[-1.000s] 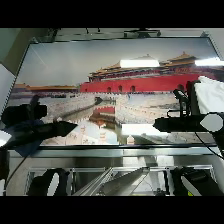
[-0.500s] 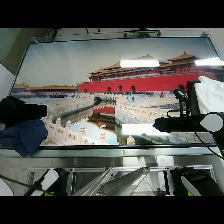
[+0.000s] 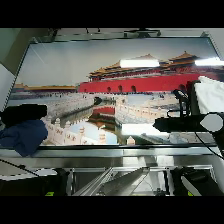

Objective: Fold the shirts.

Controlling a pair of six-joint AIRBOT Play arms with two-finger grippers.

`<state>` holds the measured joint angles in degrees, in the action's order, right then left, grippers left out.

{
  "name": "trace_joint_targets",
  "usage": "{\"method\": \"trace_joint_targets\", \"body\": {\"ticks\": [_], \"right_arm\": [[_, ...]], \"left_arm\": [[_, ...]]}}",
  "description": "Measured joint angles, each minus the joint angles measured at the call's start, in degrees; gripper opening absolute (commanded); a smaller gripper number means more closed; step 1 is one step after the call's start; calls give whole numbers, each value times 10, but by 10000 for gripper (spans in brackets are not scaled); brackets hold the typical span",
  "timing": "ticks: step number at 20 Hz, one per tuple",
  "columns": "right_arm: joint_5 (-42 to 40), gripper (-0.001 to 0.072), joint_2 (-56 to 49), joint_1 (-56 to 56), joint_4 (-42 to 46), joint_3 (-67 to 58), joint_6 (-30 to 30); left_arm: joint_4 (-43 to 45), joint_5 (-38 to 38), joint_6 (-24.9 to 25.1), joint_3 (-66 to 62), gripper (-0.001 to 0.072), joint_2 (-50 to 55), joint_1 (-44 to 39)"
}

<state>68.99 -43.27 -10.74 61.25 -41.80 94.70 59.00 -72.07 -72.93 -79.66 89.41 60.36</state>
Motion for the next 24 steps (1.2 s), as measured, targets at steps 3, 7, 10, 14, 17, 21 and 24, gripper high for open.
{"method": "trace_joint_targets", "body": {"ticks": [3,7,10,14,17,21,24], "right_arm": [[0,17,0,0,0,0,0],[0,17,0,0,0,0,0],[0,17,0,0,0,0,0],[0,17,0,0,0,0,0],[0,17,0,0,0,0,0],[0,17,0,0,0,0,0],[0,17,0,0,0,0,0]], "left_arm": [[0,2,0,-35,588,61,-2],[0,-7,0,-95,28,129,-20],[0,-37,0,-140,-3,161,-36],[-37,-87,-6,-178,-2,161,-66],[-146,-121,9,-195,-1,125,-119],[-333,-151,36,-206,20,44,-247],[-444,-144,49,-208,21,-19,-365]]}}
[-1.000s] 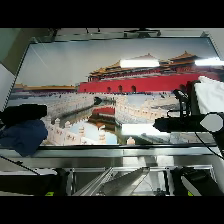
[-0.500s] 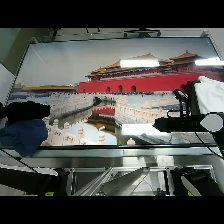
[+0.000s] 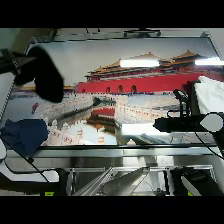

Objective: Fold the shirts.

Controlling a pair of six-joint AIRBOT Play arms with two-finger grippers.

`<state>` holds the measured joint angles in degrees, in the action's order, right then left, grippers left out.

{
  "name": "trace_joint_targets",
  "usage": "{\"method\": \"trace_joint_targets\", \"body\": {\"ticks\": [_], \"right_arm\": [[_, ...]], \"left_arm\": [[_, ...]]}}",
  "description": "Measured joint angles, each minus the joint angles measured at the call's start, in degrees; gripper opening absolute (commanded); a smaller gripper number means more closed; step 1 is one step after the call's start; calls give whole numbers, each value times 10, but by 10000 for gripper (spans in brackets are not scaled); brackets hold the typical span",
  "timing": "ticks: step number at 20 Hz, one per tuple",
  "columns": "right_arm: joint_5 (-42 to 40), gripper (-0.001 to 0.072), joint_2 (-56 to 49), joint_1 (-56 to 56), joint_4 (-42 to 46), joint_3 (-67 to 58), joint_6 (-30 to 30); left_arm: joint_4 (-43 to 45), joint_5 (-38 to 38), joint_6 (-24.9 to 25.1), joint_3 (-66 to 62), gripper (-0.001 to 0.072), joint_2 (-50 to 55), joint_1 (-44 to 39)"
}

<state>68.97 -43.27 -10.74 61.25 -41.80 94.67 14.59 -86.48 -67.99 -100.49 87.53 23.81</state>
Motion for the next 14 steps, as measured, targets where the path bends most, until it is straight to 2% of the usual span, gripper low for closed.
{"method": "trace_joint_targets", "body": {"ticks": [3,6,9,14], "right_arm": [[0,17,0,0,0,0,0],[0,17,0,0,0,0,0],[-1,17,0,0,0,0,0],[0,17,0,0,0,0,0]], "left_arm": [[-63,33,10,-1,18,-50,-118],[-55,55,16,-1,18,-67,-219],[9,65,11,-1,17,-52,-306],[170,59,-23,-1,14,30,-421]]}}
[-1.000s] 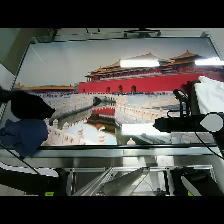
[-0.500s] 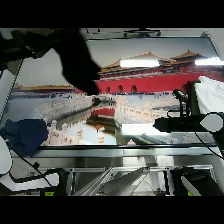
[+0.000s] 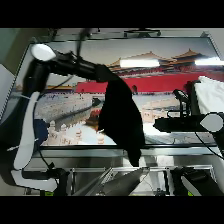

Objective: Fold the shirts.

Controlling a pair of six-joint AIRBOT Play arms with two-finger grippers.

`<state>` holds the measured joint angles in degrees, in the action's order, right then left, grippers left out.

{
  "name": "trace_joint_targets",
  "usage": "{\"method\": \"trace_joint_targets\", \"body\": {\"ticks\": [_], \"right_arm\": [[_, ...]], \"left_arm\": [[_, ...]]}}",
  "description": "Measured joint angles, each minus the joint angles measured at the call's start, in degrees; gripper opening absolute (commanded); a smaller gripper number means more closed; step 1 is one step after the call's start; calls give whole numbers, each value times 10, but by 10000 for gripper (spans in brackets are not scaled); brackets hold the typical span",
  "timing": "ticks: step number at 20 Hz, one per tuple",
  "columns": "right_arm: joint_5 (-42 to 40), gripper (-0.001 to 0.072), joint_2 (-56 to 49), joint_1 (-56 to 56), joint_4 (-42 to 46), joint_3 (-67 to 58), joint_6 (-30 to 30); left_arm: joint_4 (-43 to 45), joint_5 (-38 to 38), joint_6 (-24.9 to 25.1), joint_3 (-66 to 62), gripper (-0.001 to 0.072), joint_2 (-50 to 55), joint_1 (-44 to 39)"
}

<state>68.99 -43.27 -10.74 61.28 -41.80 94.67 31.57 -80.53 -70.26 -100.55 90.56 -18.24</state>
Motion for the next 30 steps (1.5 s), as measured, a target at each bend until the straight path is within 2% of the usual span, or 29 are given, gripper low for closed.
{"method": "trace_joint_targets", "body": {"ticks": [3,4,5,6,7,8,11,14,18,19,21,29,30], "right_arm": [[0,17,0,0,0,0,0],[0,18,0,0,0,0,-2],[0,36,0,0,0,0,-2],[0,183,0,0,0,0,-3],[1,436,0,0,1,0,-3],[5,519,0,0,1,0,-4],[33,519,-2,0,1,5,-16],[48,518,-4,0,-7,38,-44],[26,516,-32,-1,-50,100,-112],[17,494,-48,-3,-65,110,-133],[-2,498,-90,-13,-101,121,-177],[-42,496,-281,-87,-263,131,-336],[-44,464,-295,-90,-279,130,-350]], "left_arm": [[73,-10,-14,0,20,52,-28],[86,-13,-18,0,153,64,-30],[98,-17,-18,0,456,75,-29],[108,-25,-21,0,720,84,-25],[116,-36,-25,0,704,91,-17],[122,-49,-29,0,704,95,-5],[152,-107,-52,18,703,96,37],[193,-121,-58,115,703,62,79],[214,-60,-26,269,703,23,118],[215,-44,-18,298,703,19,122],[204,-8,4,346,703,14,126],[170,76,44,395,693,18,102],[170,78,46,391,692,25,97]]}}
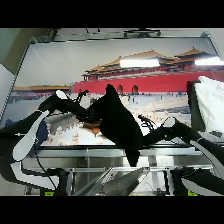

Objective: Fold the shirts.

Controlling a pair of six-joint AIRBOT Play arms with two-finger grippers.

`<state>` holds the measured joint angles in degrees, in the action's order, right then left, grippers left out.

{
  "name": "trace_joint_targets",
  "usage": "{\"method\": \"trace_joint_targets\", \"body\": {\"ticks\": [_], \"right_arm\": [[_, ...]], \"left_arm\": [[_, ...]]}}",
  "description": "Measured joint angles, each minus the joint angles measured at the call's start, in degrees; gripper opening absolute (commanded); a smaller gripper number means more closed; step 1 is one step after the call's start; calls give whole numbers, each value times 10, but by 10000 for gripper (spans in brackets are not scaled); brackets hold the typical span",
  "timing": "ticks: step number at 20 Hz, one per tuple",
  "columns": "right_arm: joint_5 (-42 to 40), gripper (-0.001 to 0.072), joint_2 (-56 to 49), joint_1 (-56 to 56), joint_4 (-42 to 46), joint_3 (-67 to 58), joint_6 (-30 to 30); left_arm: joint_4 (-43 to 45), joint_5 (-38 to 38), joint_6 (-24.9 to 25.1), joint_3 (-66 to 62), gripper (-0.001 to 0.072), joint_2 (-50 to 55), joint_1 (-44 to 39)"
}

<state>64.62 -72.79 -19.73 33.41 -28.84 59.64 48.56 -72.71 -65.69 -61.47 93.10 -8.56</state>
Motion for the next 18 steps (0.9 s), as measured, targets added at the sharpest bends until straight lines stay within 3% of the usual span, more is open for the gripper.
{"method": "trace_joint_targets", "body": {"ticks": [1,2,3,4,6,13,14,15,16,17,18], "right_arm": [[0,274,-12,-2,-13,-2,-12],[-1,169,-20,-4,-23,-4,-21],[-1,138,-26,-5,-30,-7,-28],[-1,51,-30,-6,-36,-10,-36],[-1,17,-35,-7,-42,-16,-43],[-1,20,-36,-8,-50,-40,-55],[0,52,-33,-8,-50,-44,-55],[1,280,-30,-6,-47,-48,-56],[9,425,-26,-2,-40,-51,-56],[15,442,-23,4,-32,-53,-57],[25,441,-20,15,-23,-54,-55]], "left_arm": [[-2,3,0,-6,590,9,-6],[-4,4,0,-14,408,17,-12],[-4,4,0,-23,280,27,-19],[-4,3,0,-32,193,36,-25],[-5,-5,0,-52,4,51,-38],[-6,-47,2,-127,17,64,-50],[-4,-53,2,-136,30,62,-47],[1,-60,2,-144,311,58,-43],[10,-68,2,-151,566,54,-37],[22,-76,0,-156,719,50,-29],[32,-83,-3,-160,715,47,-19]]}}
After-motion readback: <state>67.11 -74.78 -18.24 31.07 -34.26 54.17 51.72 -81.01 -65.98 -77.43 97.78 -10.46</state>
